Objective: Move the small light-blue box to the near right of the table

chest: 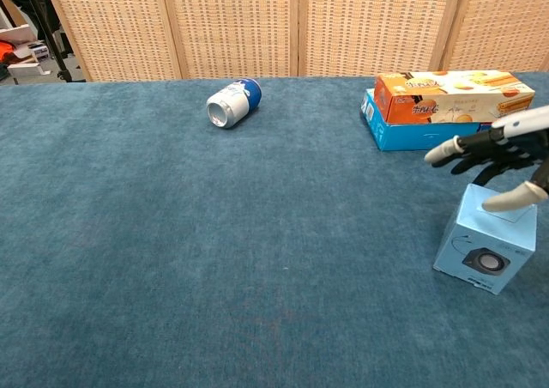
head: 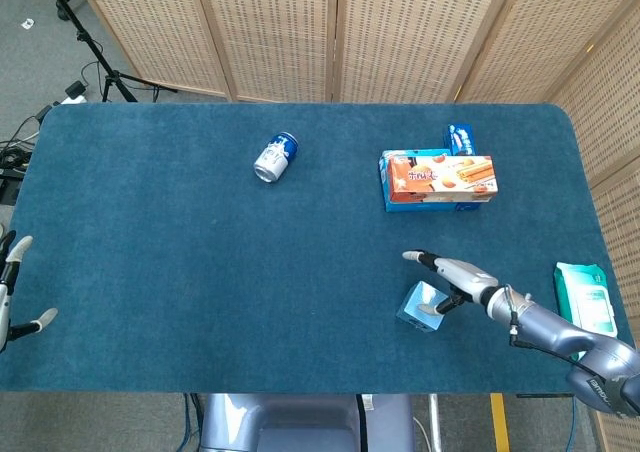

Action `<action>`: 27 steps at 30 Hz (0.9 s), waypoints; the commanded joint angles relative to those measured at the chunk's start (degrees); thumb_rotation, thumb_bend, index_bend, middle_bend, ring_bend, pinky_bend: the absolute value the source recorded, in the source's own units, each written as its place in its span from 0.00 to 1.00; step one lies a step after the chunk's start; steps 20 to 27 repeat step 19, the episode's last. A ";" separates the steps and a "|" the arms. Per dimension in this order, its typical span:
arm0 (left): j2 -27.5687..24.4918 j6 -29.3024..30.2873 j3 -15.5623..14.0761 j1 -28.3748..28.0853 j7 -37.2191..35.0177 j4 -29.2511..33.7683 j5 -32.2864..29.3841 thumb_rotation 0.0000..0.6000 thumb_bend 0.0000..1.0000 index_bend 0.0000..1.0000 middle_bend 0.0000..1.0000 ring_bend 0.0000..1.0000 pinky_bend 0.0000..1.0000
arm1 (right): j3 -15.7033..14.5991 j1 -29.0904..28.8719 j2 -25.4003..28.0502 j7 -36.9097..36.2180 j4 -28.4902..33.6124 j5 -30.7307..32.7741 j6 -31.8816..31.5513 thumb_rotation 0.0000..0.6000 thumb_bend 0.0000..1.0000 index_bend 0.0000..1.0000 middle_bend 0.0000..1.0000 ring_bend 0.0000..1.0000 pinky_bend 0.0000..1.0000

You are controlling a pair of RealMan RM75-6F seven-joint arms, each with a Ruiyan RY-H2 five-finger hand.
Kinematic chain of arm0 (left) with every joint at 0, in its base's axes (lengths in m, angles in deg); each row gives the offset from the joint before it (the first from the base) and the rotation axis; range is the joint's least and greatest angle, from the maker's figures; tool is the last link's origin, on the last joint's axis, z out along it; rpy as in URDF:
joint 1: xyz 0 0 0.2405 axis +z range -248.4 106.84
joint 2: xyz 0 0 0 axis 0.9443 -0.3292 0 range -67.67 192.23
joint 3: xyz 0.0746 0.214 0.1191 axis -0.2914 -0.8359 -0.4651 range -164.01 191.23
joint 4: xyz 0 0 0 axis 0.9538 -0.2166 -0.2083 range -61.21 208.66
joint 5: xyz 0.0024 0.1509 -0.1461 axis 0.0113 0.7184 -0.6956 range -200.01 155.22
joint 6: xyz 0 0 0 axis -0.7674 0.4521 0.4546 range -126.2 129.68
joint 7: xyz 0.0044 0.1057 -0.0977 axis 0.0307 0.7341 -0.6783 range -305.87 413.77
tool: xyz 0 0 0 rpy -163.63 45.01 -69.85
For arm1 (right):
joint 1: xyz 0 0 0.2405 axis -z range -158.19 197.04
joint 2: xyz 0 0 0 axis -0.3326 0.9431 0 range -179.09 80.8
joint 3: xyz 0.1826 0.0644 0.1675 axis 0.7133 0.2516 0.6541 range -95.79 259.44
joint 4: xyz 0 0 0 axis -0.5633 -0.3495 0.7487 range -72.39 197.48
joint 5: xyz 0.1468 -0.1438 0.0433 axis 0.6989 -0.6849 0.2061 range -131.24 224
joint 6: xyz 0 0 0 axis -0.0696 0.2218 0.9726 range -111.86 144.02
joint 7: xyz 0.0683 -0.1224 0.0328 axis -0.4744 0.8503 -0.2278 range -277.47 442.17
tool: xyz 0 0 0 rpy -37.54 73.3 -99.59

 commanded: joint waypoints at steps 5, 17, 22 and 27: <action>0.03 0.01 -0.05 0.01 -0.02 0.01 0.13 1.00 0.00 0.00 0.00 0.00 0.00 | -0.60 3.43 5.73 0.96 4.25 -1.74 -10.06 1.00 0.03 0.00 0.00 0.00 0.05; 0.03 0.99 -0.36 0.36 -0.31 -0.08 1.30 1.00 0.00 0.00 0.00 0.00 0.00 | 1.91 27.90 -12.13 54.01 -10.20 -0.08 -55.10 1.00 0.00 0.00 0.00 0.00 0.00; 0.05 1.33 -0.52 0.49 -0.29 -0.09 1.75 1.00 0.00 0.00 0.00 0.00 0.00 | 0.73 30.81 -14.22 56.26 -11.81 -1.27 -59.30 1.00 0.00 0.00 0.00 0.00 0.00; 0.05 1.33 -0.52 0.49 -0.29 -0.09 1.75 1.00 0.00 0.00 0.00 0.00 0.00 | 0.73 30.81 -14.22 56.26 -11.81 -1.27 -59.30 1.00 0.00 0.00 0.00 0.00 0.00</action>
